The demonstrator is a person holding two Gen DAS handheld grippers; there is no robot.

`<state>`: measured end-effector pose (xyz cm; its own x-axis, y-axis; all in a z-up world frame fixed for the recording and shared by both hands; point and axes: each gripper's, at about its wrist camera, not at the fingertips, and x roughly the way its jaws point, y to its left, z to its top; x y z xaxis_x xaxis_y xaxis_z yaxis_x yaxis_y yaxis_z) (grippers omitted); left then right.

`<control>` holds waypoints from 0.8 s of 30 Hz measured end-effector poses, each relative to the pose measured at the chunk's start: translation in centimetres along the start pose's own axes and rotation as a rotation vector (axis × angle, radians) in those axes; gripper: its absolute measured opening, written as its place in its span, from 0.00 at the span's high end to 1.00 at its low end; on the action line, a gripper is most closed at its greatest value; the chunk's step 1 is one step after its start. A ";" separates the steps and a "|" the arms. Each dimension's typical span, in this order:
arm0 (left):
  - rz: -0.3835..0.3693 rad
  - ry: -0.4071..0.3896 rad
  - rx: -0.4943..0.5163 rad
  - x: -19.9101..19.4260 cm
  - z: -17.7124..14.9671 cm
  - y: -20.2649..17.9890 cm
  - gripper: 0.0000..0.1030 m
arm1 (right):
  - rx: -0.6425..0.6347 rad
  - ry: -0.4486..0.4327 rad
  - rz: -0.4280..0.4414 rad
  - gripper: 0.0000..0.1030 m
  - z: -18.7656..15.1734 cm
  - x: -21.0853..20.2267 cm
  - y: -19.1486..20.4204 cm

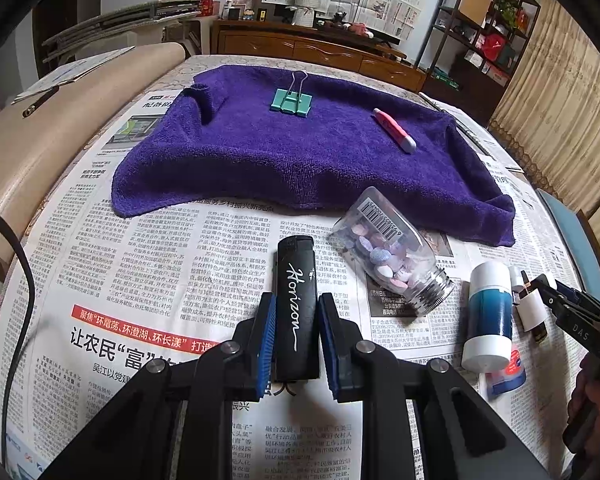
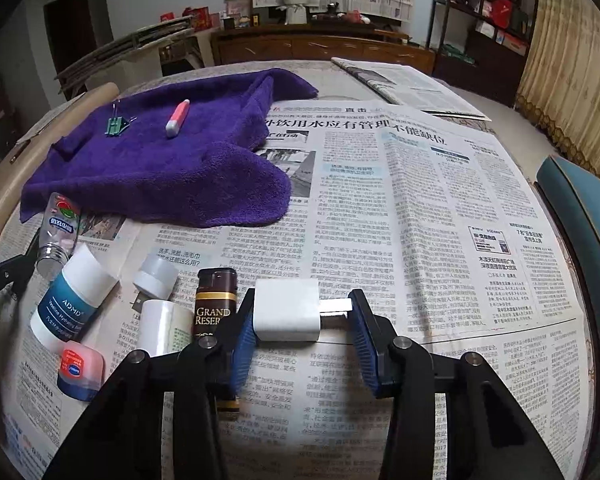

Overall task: Organize rigid objects
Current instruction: 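Grasp the black Horizon lighter with the left tool while the right tool grasps the white charger plug, then carry lighter and charger plug onto the purple towel and open both tools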

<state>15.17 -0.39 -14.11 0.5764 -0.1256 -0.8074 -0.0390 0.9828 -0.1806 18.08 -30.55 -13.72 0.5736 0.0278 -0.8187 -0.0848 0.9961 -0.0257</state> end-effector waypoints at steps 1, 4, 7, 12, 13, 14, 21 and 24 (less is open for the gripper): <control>-0.003 0.001 -0.002 0.0 0.0 0.0 0.80 | 0.000 -0.002 0.001 0.58 -0.1 -0.1 0.1; -0.004 0.002 -0.001 -0.2 0.0 0.2 0.80 | 0.024 0.001 0.040 0.58 -0.1 -0.4 -0.1; -0.009 -0.005 -0.002 -0.7 0.2 0.4 0.80 | 0.027 -0.007 0.044 0.58 0.1 -1.0 0.1; -0.010 -0.017 -0.006 -1.8 0.9 0.8 0.80 | 0.037 -0.018 0.060 0.58 0.8 -2.2 0.6; -0.011 -0.020 -0.008 -2.0 1.1 0.9 0.80 | 0.035 -0.018 0.069 0.58 1.0 -2.5 0.8; -0.011 -0.024 -0.007 -2.2 1.3 1.0 0.80 | 0.032 -0.030 0.082 0.58 1.2 -3.0 1.1; -0.009 -0.047 -0.002 -3.7 3.0 1.4 0.80 | 0.012 -0.086 0.149 0.58 2.5 -5.8 3.6; -0.008 -0.055 0.005 -4.1 3.8 1.5 0.80 | 0.011 -0.084 0.162 0.58 3.1 -5.5 4.2</control>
<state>15.90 2.11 -8.95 0.6207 -0.1256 -0.7739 -0.0301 0.9825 -0.1836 17.13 -26.22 -7.52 0.6193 0.1945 -0.7607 -0.1728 0.9788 0.1096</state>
